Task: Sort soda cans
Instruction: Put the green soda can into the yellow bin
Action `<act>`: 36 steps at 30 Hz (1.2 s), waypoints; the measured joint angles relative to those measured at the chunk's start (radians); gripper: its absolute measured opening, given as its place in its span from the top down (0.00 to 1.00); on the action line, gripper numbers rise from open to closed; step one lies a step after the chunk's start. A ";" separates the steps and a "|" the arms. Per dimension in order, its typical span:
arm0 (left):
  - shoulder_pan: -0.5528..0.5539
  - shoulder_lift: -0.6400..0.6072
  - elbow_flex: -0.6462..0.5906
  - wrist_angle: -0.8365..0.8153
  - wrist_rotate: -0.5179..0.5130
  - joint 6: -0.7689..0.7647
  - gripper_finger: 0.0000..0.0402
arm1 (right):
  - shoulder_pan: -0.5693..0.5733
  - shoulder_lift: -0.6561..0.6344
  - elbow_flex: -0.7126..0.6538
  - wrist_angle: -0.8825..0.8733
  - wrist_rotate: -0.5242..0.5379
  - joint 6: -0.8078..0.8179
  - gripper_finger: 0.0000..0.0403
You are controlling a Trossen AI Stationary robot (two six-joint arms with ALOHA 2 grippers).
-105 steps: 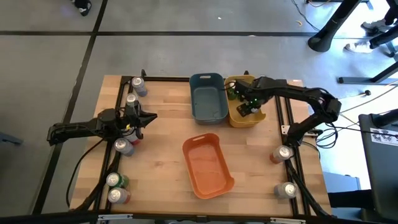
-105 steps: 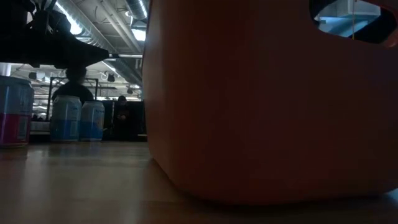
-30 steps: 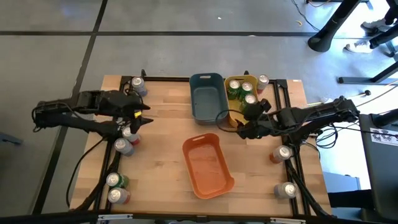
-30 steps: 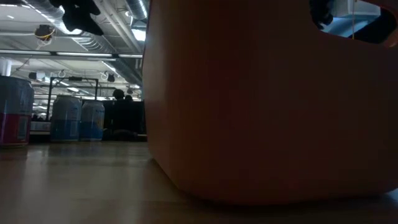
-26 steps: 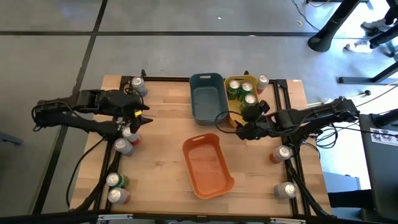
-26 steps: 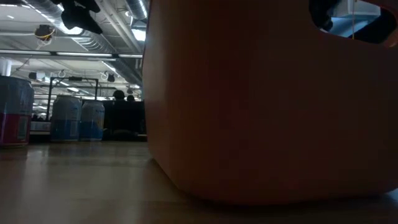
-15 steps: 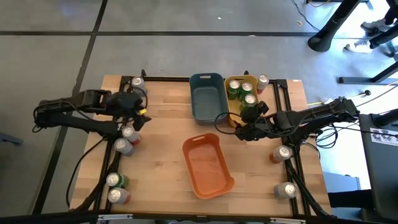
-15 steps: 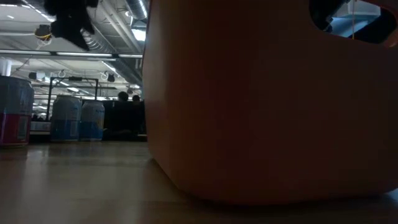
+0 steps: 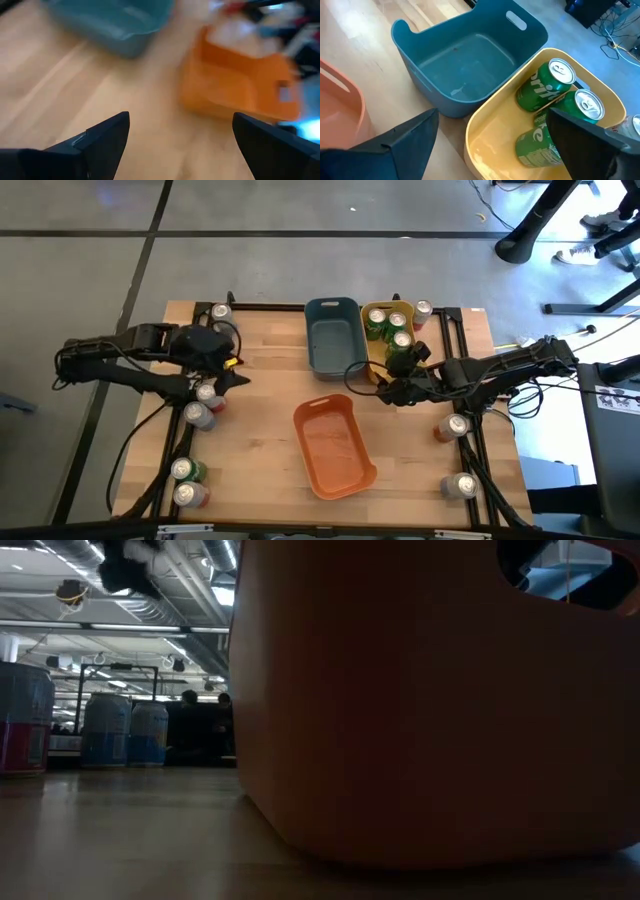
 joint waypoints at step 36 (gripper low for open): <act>-1.041 0.512 0.254 -0.355 0.062 -0.996 0.15 | 0.001 0.000 0.000 0.017 -0.020 0.038 0.09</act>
